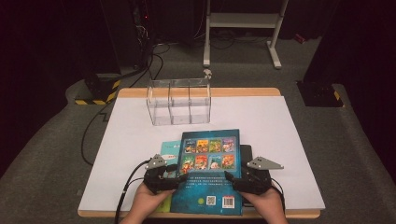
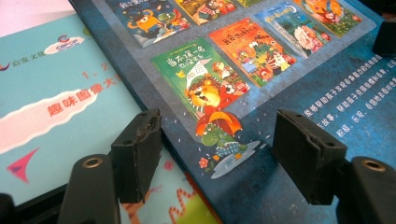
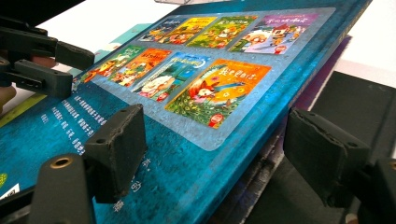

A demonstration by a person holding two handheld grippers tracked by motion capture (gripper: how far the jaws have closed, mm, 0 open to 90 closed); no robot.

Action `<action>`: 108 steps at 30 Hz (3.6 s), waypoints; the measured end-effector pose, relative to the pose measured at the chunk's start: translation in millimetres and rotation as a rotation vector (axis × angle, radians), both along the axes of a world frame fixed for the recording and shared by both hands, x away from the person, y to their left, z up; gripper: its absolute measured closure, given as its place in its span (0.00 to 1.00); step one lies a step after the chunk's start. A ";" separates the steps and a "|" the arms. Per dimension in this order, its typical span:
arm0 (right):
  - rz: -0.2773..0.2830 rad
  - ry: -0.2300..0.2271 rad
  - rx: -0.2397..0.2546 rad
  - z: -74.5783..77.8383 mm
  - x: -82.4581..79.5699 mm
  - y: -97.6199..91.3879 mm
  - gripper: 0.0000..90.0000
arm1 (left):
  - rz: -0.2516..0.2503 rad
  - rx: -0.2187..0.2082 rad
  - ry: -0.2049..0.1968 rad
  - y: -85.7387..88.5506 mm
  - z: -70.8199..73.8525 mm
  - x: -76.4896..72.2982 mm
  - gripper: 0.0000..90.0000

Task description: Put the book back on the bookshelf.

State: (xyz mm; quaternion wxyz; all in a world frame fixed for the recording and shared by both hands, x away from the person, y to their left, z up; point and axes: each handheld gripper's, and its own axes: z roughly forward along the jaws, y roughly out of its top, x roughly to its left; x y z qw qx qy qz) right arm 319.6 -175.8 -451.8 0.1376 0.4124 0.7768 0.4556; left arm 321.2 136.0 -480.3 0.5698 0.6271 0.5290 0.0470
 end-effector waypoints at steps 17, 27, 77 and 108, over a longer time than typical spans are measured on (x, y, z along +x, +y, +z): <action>-0.045 0.006 0.011 1.8 25.3 -6.2 0.26 | 0.026 -0.017 -0.010 -7.3 1.2 28.5 0.39; -0.054 0.012 -0.014 4.0 38.1 0.2 0.22 | 0.042 0.012 -0.041 -1.0 -1.1 33.0 0.32; -0.089 0.101 0.044 7.2 30.2 4.0 0.48 | -0.021 0.010 -0.032 -2.1 -1.5 12.2 0.29; -0.075 0.019 0.029 13.0 19.4 5.4 0.50 | -0.027 -0.007 -0.018 2.3 -2.7 14.6 0.22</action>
